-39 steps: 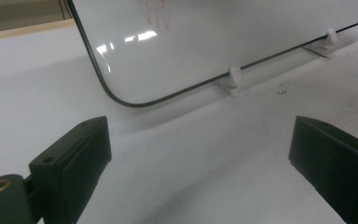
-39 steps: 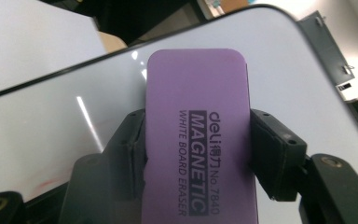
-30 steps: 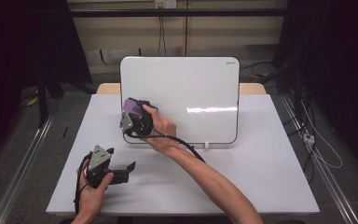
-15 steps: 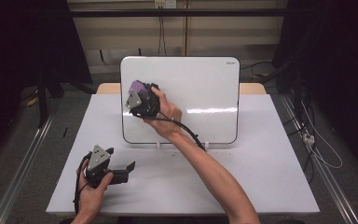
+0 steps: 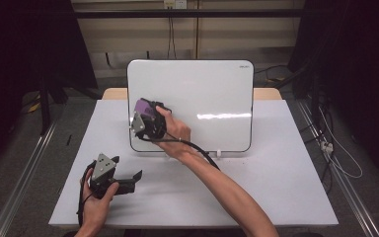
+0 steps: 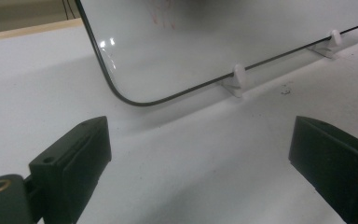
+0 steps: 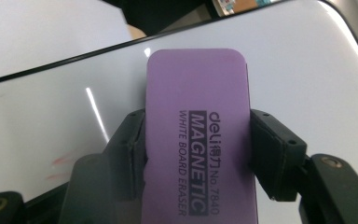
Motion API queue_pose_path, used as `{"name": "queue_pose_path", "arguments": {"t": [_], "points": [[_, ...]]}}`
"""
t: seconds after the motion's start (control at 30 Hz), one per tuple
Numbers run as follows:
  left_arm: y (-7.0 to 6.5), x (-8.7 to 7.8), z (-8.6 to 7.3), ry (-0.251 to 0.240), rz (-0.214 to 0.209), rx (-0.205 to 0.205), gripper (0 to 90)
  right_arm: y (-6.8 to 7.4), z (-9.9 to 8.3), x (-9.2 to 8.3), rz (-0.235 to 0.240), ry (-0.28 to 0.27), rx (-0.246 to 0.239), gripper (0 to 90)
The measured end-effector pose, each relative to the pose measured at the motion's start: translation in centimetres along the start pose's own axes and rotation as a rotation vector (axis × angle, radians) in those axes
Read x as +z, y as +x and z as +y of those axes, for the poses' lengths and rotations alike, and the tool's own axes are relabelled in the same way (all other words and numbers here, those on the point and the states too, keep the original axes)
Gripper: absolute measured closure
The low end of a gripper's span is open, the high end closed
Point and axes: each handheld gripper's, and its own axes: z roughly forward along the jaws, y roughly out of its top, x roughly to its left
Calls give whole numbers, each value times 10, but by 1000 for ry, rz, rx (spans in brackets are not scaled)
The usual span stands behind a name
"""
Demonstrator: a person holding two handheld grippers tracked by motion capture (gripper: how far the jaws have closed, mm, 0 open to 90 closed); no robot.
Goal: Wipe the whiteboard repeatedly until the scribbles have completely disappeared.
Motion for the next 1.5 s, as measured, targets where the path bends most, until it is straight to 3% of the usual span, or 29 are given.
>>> {"name": "queue_pose_path", "arguments": {"t": [0.17, 0.33, 0.43, 0.67, 0.77, 0.83, 0.93, 1.07, 1.27, 1.33, 1.4, 1.5], "points": [[5, -2, -1, -1, 16, -19, 54, 22, -5, -7, 62, -7, -32, 418], [5, -2, -1, 2, 13, -21, 53, 32, -8, -11, 81, -16, -48, 419], [4, -1, -1, 0, 10, -22, 53, 20, -11, -8, 83, -9, -6, 419], [6, -2, -1, 2, 11, -22, 53, -24, -4, 4, 30, 16, 63, 418], [6, -2, -1, 1, 12, -26, 53, -32, -1, 7, 15, 21, 81, 418], [7, -2, -2, 5, 25, -22, 52, -25, 0, 5, -12, 18, 54, 418], [9, -2, -4, 34, 53, -35, 54, -10, -1, 2, 12, 7, 28, 418], [16, -2, -6, 40, 79, -68, 55, 18, -4, -5, 50, -8, -59, 419], [23, -3, -8, 57, 107, -102, 55, 52, -8, -13, 97, -13, -98, 418], [24, -3, -8, 52, 100, -119, 56, 58, -9, -15, 104, -8, -113, 418], [24, -4, -8, 46, 109, -107, 56, 63, -10, -16, 125, -14, -126, 419], [22, -2, -7, 50, 94, -105, 55, 61, -10, -16, 135, -8, -108, 418]]}}
